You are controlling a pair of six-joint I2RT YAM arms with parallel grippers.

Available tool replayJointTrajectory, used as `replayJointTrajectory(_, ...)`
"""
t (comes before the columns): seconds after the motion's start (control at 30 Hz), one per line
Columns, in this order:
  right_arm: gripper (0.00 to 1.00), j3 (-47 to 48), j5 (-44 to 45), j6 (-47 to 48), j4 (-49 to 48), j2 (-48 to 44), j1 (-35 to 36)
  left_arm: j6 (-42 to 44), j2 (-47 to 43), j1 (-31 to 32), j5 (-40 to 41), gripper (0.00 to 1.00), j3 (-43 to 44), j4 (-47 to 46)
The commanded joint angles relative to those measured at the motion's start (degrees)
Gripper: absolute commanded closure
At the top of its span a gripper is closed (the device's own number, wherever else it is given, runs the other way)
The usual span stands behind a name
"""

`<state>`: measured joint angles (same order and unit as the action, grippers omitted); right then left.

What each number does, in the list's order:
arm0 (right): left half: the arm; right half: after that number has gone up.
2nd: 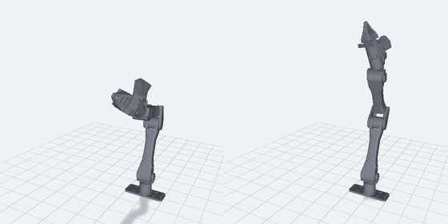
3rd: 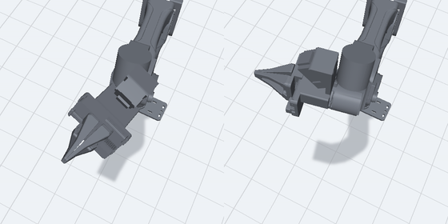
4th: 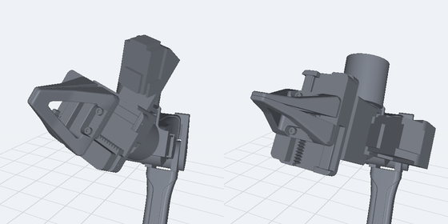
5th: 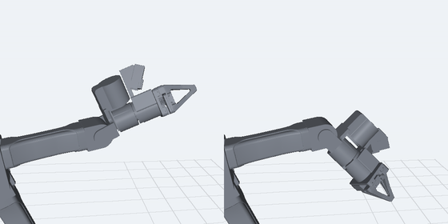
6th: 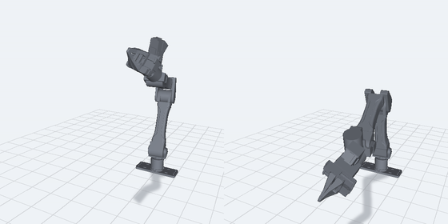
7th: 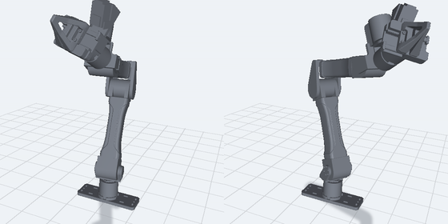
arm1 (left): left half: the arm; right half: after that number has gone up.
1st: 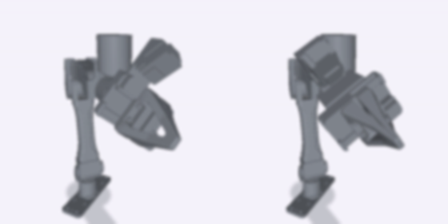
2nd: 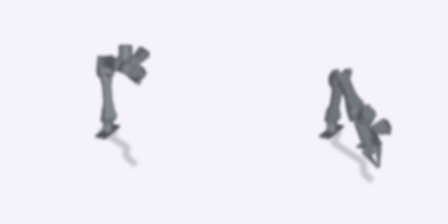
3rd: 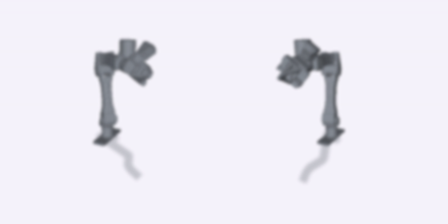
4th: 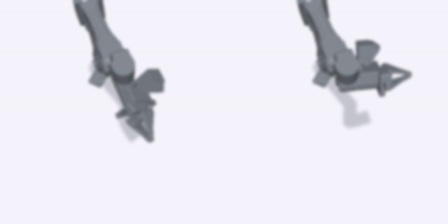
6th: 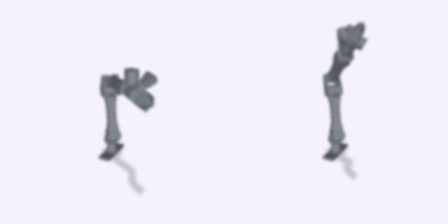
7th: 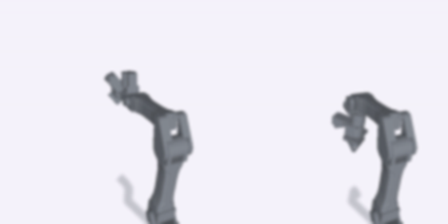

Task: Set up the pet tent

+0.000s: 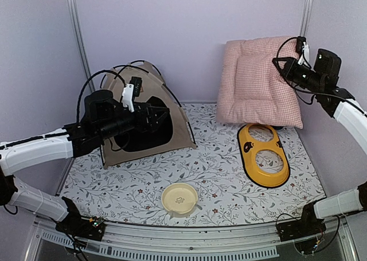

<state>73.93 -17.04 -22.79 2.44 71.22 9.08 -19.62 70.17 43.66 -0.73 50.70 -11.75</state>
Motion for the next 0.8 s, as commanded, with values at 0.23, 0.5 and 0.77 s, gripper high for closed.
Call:
replayJointTrajectory(0.23,1.00,-7.22,2.10,-1.24,3.74,-9.32,13.45,-2.53,9.42,1.23,-14.61,0.02,4.01,-2.80)
replayJointTrajectory(0.5,1.00,-7.19,-3.24,-2.16,8.34,-8.41,25.60,-5.70,14.93,2.77,-18.59,0.01,5.61,-6.73)
replayJointTrajectory(0.77,1.00,-8.05,-11.58,-1.72,-2.22,-5.73,35.00,-8.65,20.51,2.77,-16.95,0.01,9.09,-8.06)
